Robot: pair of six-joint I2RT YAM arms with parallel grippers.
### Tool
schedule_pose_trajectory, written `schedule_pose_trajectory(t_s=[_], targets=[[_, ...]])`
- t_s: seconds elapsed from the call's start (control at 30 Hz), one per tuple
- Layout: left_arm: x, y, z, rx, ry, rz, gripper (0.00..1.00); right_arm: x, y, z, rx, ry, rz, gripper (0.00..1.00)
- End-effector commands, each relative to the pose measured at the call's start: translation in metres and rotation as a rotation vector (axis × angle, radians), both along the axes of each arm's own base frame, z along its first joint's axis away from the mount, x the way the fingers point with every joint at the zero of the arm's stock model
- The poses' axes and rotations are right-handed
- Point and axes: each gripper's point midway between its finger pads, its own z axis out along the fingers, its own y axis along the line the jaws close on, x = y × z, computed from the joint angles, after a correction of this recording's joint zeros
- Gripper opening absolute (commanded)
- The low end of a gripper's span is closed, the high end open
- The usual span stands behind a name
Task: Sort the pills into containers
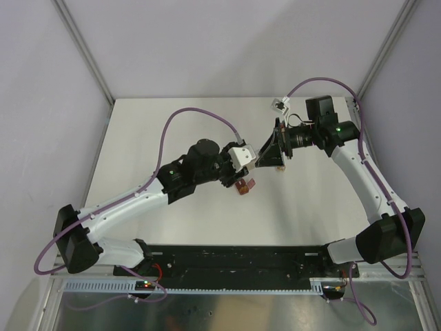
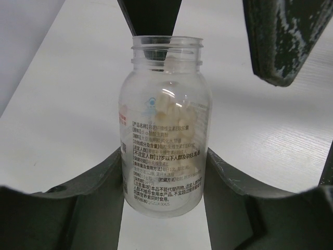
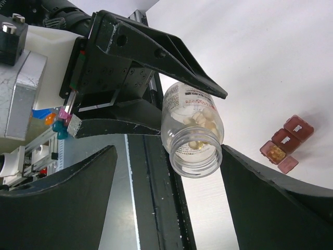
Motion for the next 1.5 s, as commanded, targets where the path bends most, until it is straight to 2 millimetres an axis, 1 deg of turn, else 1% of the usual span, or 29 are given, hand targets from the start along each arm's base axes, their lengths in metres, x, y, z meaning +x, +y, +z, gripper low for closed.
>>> schedule_pose_trajectory(t_s=[0.0, 0.5, 0.73, 0.87, 0.97, 1.07, 1.13, 1.23, 1.33, 1.47], targets=[[0.011, 0.007, -0.006, 0.05, -0.026, 0.048, 0.03, -0.023, 0.001, 0.042, 0.082, -0.076, 0.07, 0.84], [0.01, 0.004, -0.011, 0.066, -0.022, 0.039, 0.0, -0.026, 0.0, 0.044, 0.087, -0.084, 0.075, 0.84], [0.008, 0.004, -0.01, 0.06, -0.02, 0.036, 0.0, -0.026, 0.0, 0.043, 0.085, -0.089, 0.071, 0.85], [0.005, 0.004, -0.009, 0.052, -0.014, 0.026, 0.0, -0.023, -0.003, 0.04, 0.064, -0.105, 0.047, 0.88], [0.002, 0.005, -0.007, 0.039, -0.008, 0.018, 0.0, -0.014, -0.007, 0.035, 0.034, -0.126, 0.005, 0.94], [-0.002, 0.006, -0.004, 0.027, -0.008, 0.008, 0.0, 0.001, -0.018, 0.028, -0.002, -0.155, -0.067, 0.98], [-0.004, 0.008, -0.002, 0.021, -0.012, 0.003, 0.0, 0.013, -0.029, 0.022, -0.037, -0.19, -0.13, 0.99], [-0.006, 0.011, 0.002, 0.01, -0.017, -0.003, 0.0, 0.034, -0.049, 0.01, -0.118, -0.253, -0.252, 1.0], [-0.009, 0.015, 0.006, -0.007, -0.016, -0.008, 0.0, 0.05, -0.07, 0.001, -0.196, -0.309, -0.366, 0.99], [-0.013, 0.02, 0.013, -0.036, -0.017, -0.016, 0.0, 0.07, -0.096, -0.018, -0.285, -0.303, -0.527, 1.0]])
